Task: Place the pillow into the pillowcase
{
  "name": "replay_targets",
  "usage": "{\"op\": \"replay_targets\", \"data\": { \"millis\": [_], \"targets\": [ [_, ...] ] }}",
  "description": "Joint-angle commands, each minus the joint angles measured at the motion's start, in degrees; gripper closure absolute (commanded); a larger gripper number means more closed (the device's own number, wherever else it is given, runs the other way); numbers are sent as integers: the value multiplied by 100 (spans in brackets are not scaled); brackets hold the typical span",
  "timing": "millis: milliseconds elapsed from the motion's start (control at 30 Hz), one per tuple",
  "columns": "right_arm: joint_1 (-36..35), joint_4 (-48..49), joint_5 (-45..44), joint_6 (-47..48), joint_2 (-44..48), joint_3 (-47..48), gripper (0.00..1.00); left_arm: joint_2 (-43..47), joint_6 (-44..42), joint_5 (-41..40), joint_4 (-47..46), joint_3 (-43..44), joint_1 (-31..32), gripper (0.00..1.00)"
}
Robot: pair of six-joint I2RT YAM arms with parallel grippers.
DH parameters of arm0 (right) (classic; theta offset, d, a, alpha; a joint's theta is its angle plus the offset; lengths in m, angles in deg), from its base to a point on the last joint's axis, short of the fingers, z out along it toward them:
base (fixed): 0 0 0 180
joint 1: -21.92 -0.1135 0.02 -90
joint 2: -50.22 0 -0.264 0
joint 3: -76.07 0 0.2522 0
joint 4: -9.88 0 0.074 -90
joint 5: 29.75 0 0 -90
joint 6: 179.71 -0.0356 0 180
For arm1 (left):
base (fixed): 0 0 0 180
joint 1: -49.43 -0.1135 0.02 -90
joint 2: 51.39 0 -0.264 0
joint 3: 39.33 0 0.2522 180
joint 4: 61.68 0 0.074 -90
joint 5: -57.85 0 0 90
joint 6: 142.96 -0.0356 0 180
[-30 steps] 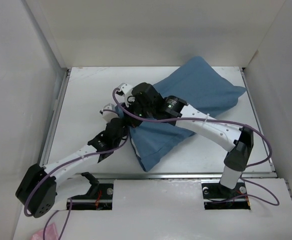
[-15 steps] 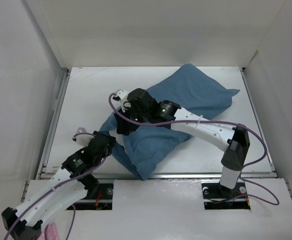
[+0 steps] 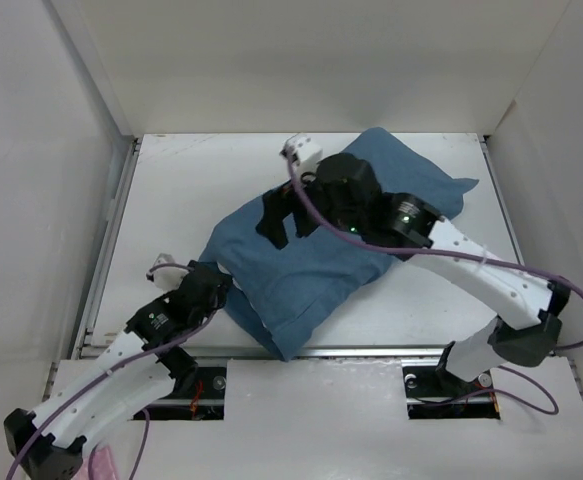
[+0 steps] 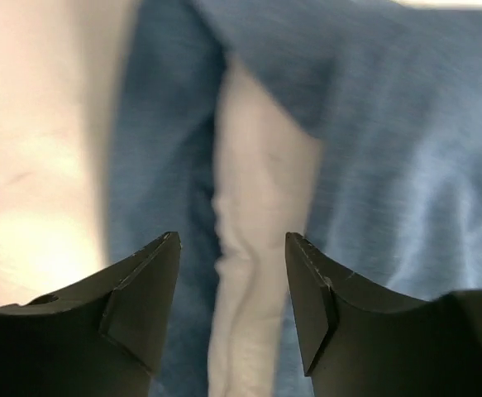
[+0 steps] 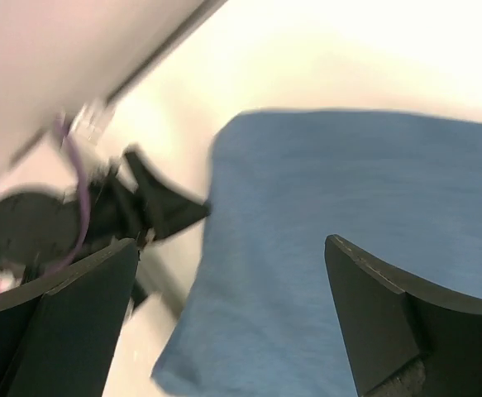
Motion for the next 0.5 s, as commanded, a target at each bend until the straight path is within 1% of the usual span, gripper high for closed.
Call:
{"op": "replay_targets", "data": {
  "millis": [0, 33, 67, 100, 133, 167, 233, 267, 333, 367, 400, 433, 467],
  "targets": [
    [590, -127, -1288, -605, 56, -242, 0, -356, -1111, 280, -1453, 105, 36, 48],
    [1079, -128, -1122, -675, 56, -399, 0, -479, -1452, 394, -1777, 52, 36, 48],
    [1345, -128, -999, -737, -5, -514, 0, -741, -1577, 482, -2381, -9, 36, 51],
    [1609, -32, -911, -860, -67, -628, 0, -900, -1631, 553, -2596, -10, 36, 54],
    [2038, 82, -910, -861, -67, -768, 0, -1067, -1710, 614, -2790, -10, 36, 58],
    [2234, 188, -910, -922, -119, -1031, 0, -1417, -1780, 615, -2931, 86, 36, 64],
    [2507, 522, -910, -922, -182, -1305, 0, -1805, -1903, 378, -3177, 349, 36, 69],
    [2673, 584, -910, -922, -242, -1489, 0, -2225, -1904, 273, -3230, 455, 36, 79],
    [2728, 690, -910, -922, -313, -1657, 0, -2692, -2096, 79, -3406, 815, -87, 86],
    [2728, 742, -962, -861, -366, -1797, 0, -3173, -2280, 79, -3468, 1121, -296, 92],
    [2728, 742, -910, -861, -366, -1868, 0, -3430, -2282, 79, -3468, 1124, -403, 92],
    [2728, 803, -840, -861, -418, -1955, 0, -3677, -2490, 79, -3538, 1481, -517, 95],
    [2728, 804, -735, -861, -419, -2052, 0, -3923, -2597, 79, -3539, 1667, -649, 95]
  ]
}}
